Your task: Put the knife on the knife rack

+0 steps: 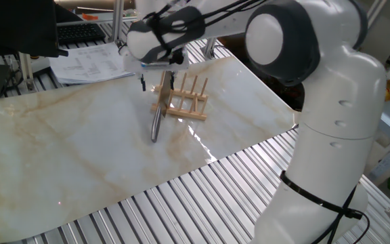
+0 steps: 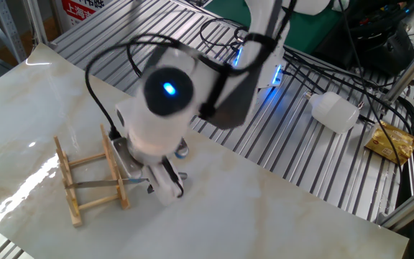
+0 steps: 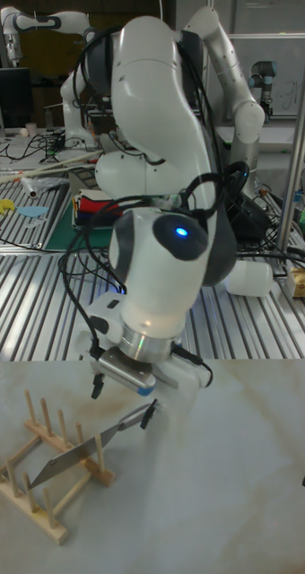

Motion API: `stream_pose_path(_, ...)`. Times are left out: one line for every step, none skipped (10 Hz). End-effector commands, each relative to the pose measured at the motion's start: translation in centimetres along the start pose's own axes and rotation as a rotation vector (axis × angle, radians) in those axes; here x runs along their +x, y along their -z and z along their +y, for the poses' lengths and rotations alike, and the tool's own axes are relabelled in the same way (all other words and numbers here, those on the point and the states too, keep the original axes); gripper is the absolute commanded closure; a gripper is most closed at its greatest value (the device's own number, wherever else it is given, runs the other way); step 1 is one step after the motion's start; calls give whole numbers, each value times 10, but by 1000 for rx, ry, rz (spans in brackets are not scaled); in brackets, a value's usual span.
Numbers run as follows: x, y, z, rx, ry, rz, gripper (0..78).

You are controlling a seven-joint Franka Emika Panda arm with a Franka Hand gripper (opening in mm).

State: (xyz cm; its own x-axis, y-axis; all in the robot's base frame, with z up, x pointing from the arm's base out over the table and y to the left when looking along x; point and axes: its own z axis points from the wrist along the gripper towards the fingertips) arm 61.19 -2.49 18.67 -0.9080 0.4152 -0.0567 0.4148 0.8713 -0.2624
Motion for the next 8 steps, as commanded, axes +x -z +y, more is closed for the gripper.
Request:
stream_pose_path(-7,-8,12,162,13,-76,1)
stream_pose_path(-8,-10,11,180,13,-82,1)
stream_pose_path(-9,-12,11,194,4,-84,1)
stream_pose_path(-9,-13,11,198,-8,-79,1)
stream_pose_path(-10,-13,11,198,-9,-78,1)
stream_pose_path(-11,-16,9,197,-15,-78,1)
stream_pose_path(-12,-18,8,198,-18,-79,1)
stream_pose_path(-12,-19,7,198,-19,-78,1)
